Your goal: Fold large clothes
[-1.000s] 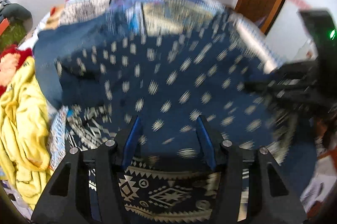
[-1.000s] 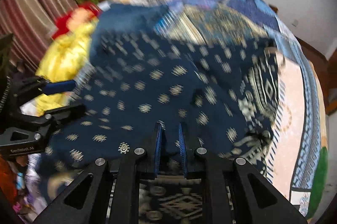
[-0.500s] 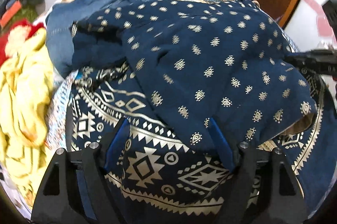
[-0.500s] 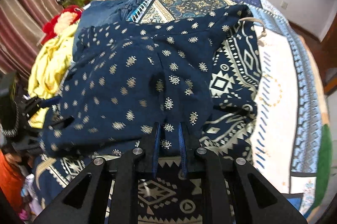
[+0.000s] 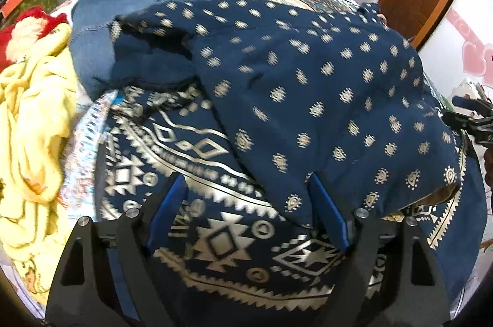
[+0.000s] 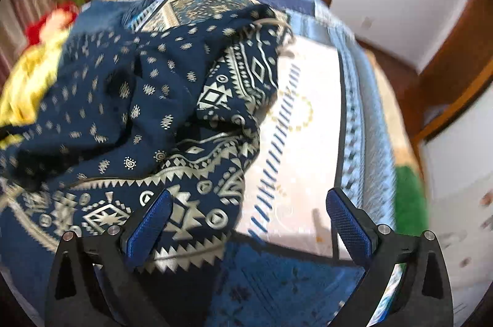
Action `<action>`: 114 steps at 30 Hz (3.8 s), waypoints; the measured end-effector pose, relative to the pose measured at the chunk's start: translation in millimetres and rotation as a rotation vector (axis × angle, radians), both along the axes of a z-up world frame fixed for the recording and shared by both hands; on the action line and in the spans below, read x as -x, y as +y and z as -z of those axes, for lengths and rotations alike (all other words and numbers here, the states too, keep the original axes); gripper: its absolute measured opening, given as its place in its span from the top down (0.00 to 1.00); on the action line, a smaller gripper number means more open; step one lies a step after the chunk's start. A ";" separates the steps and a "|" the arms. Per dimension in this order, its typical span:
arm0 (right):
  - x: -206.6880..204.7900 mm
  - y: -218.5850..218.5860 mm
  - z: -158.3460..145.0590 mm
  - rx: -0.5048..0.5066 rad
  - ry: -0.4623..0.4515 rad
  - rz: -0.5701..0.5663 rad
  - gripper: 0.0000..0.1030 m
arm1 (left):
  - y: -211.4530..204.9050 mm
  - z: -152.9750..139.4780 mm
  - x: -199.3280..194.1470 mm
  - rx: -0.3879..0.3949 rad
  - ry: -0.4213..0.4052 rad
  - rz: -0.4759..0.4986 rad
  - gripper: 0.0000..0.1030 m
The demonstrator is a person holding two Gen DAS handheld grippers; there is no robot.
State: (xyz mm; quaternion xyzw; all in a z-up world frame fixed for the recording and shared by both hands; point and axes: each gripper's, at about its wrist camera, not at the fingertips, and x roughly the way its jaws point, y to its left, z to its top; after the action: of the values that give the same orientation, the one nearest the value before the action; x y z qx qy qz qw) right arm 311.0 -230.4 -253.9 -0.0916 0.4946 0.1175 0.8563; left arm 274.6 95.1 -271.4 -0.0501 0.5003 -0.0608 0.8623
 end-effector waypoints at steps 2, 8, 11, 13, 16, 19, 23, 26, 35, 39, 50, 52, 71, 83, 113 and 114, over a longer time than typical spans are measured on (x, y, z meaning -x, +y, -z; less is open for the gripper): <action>-4.5 -7.8 -7.5 -0.044 -0.005 0.027 0.03 | 10.9 -12.0 -0.7 -0.021 -0.033 -0.024 0.21; -33.4 -11.7 -28.8 -0.183 -0.039 0.051 0.03 | 74.1 -45.4 -22.4 -0.029 -0.098 -0.152 0.20; -55.0 -6.5 -32.3 -0.224 -0.047 0.057 0.03 | 110.0 -45.6 -45.0 0.018 -0.085 -0.222 0.20; -69.7 -1.9 -32.7 -0.245 -0.046 0.054 0.03 | 125.8 -41.4 -56.8 0.047 -0.077 -0.254 0.21; -89.9 3.4 -29.8 -0.260 -0.042 0.049 0.03 | 139.9 -27.4 -80.5 0.072 -0.057 -0.281 0.21; -115.1 9.1 -18.6 -0.252 -0.029 0.056 0.03 | 142.9 -11.8 -105.0 0.086 -0.041 -0.272 0.21; -148.6 11.4 3.1 -0.274 0.022 0.067 0.03 | 141.1 14.0 -135.5 0.121 0.005 -0.248 0.34; -169.6 11.3 20.8 -0.327 0.072 0.066 0.08 | 136.5 25.9 -149.9 0.120 0.007 -0.226 0.40; -189.7 34.0 31.4 -0.373 0.067 -0.031 0.52 | 124.9 30.4 -170.1 0.099 -0.032 -0.203 0.66; -189.8 40.5 20.1 -0.372 0.034 -0.048 0.79 | 119.6 24.2 -175.7 0.081 -0.029 -0.211 0.89; -220.7 71.2 -48.6 -0.283 -0.163 -0.077 0.91 | 119.6 -71.6 -189.7 -0.027 -0.230 -0.251 0.93; -231.1 78.5 -58.1 -0.265 -0.197 -0.082 0.91 | 123.8 -84.8 -194.8 -0.054 -0.260 -0.260 0.93; -330.1 103.5 6.1 -0.083 -0.168 -0.037 0.89 | 172.4 8.9 -279.9 -0.116 -0.086 -0.391 0.82; -304.5 55.6 0.0 -0.060 -0.081 0.076 0.11 | 172.3 -1.3 -252.5 -0.141 -0.045 -0.389 0.47; 12.5 52.6 -113.9 -0.084 -0.244 -0.197 0.11 | 90.3 -110.2 -2.2 -0.018 -0.103 -0.179 0.40; 20.2 50.3 -104.1 -0.092 -0.218 -0.195 0.11 | 89.8 -104.6 4.0 -0.009 -0.093 -0.177 0.40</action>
State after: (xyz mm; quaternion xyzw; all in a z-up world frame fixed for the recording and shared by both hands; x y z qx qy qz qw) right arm 290.7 -180.1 -149.8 -0.1122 0.3815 0.2119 0.8927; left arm 270.6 184.9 -166.8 -0.0873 0.4536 0.0158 0.8868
